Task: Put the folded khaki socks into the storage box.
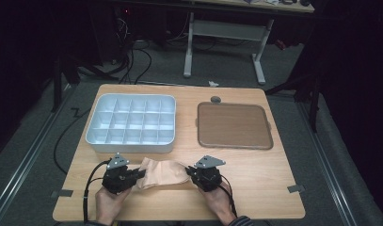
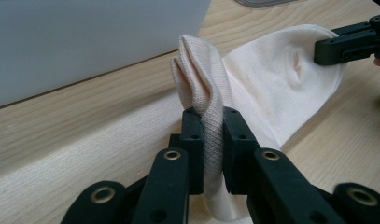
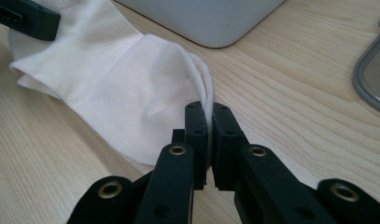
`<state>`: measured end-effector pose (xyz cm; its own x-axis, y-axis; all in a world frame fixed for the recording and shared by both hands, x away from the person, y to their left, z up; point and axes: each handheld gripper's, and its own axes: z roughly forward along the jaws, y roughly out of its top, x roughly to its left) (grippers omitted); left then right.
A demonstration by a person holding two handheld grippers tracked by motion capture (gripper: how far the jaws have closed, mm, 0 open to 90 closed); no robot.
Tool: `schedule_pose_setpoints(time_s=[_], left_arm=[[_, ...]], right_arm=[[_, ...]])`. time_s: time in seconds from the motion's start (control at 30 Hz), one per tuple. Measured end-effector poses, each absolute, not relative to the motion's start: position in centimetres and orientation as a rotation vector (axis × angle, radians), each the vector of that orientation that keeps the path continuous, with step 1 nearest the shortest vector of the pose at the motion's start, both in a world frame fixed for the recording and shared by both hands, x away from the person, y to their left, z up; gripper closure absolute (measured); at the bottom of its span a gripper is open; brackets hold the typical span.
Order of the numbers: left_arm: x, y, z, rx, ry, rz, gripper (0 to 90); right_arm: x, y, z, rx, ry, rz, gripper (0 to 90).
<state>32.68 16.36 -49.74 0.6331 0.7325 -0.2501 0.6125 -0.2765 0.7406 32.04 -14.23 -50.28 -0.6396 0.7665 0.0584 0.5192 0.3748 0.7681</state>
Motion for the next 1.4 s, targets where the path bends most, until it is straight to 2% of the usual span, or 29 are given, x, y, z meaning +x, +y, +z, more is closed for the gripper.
schedule_pose_setpoints(time_s=[0.67, 1.4], left_arm=[[33.3, 12.4, -49.6, 2.022, 0.977, 0.146, 81.3], [34.3, 9.7, -50.8, 2.027, 0.971, 0.103, 81.1]], right_arm=[[31.2, -18.1, -49.9, 1.211, 2.268, 1.112, 86.6], [31.2, -21.0, -50.6, 1.305, 2.231, 1.092, 86.5]])
